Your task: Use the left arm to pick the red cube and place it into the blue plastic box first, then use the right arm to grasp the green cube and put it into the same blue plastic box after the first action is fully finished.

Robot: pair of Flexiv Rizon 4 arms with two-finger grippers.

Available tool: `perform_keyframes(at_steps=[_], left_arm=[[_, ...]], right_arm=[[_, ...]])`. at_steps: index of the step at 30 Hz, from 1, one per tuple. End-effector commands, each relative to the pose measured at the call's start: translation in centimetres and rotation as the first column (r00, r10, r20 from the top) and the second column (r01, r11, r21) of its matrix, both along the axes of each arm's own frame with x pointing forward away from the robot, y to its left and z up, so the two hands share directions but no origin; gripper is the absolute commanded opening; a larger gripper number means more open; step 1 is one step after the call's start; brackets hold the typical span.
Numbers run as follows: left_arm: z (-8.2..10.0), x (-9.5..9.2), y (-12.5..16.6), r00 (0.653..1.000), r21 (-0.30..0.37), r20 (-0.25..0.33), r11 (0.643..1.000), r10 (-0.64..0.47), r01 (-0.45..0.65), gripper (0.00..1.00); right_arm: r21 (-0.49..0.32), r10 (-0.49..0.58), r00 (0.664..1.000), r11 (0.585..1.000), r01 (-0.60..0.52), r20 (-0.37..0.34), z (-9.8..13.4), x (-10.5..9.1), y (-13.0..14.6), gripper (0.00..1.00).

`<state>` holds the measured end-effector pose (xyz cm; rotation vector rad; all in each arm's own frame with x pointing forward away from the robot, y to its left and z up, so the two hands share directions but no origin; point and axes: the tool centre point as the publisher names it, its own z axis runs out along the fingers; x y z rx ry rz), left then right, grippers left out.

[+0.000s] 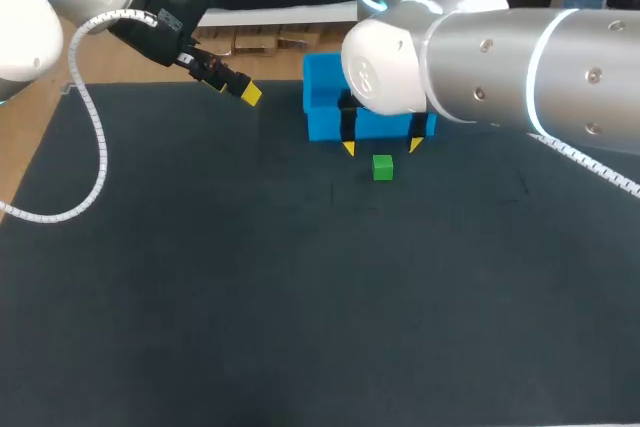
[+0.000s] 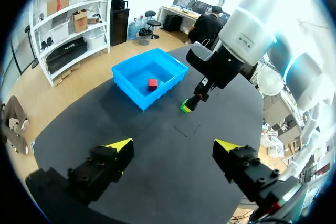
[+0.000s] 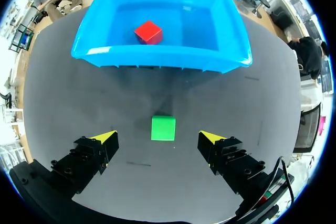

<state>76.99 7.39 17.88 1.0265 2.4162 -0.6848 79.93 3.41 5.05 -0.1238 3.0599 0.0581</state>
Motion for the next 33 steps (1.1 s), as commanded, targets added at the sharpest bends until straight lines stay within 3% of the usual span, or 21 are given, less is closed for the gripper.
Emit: perform_keyframes(at_steps=[1, 33], left_arm=[[0.0, -0.1, 0.1, 1.000, -0.003, 0.003, 1.000, 0.000, 0.000, 1.00], [0.0, -0.1, 0.1, 1.000, -0.003, 0.003, 1.000, 0.000, 0.000, 1.00]], right_arm=[[-0.006, 0.003, 1.000, 1.000, -0.003, -0.007, -0.6, 0.3, 0.2, 1.00], [-0.018, -0.003, 1.000, 1.000, 0.003, -0.015, -3.9, -0.2, 0.1, 1.00]])
